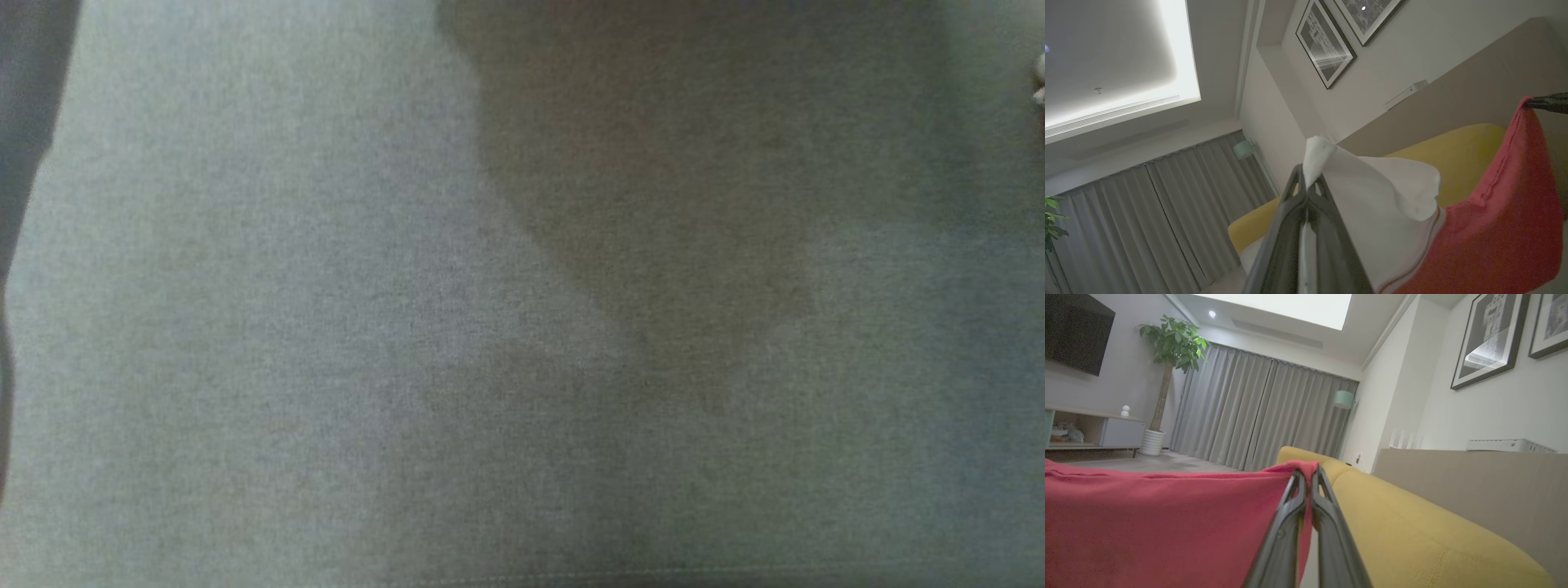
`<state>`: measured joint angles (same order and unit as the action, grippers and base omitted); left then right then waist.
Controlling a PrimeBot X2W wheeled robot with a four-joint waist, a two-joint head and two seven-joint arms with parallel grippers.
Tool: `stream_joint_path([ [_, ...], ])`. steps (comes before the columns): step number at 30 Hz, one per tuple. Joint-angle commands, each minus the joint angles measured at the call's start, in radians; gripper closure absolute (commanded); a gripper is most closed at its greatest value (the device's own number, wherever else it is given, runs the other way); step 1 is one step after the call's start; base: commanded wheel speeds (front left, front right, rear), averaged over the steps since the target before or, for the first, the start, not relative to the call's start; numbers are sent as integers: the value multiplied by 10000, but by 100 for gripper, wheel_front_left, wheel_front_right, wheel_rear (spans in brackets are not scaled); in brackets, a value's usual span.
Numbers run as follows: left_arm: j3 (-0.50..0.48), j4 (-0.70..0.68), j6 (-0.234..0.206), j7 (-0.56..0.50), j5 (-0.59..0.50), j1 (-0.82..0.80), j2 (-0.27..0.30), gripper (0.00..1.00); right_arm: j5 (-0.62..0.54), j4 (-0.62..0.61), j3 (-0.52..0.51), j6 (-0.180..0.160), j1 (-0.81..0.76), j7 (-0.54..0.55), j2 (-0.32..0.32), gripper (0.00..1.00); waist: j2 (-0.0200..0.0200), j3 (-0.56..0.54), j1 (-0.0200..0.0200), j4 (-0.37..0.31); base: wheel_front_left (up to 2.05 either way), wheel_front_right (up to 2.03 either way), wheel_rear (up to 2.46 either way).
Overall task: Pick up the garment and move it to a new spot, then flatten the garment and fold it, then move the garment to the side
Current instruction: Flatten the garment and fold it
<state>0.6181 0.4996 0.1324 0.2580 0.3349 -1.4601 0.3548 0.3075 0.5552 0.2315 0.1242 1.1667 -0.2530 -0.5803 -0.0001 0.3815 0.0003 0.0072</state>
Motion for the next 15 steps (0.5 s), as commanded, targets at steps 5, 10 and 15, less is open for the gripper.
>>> stream_joint_path([
  [5, 27, -1911, -19, 33, 174, 1599, 1365, 100, 110, -391, -162, 65, -1314, -82, -60, 100, 1, 520, -3, 115, 0, 0, 0],
  [10, -204, -3795, -482, 35, 89, 4864, 2080, 100, 295, -747, -889, 65, -3534, -85, 175, 100, 1, 271, -3, 208, 0, 0, 0],
  [15, -223, -5045, -1068, 36, 296, 8267, 2566, 100, 416, -1351, -1764, 65, -6181, -86, 511, 100, 1, -366, -3, 288, 0, 0, 0],
])
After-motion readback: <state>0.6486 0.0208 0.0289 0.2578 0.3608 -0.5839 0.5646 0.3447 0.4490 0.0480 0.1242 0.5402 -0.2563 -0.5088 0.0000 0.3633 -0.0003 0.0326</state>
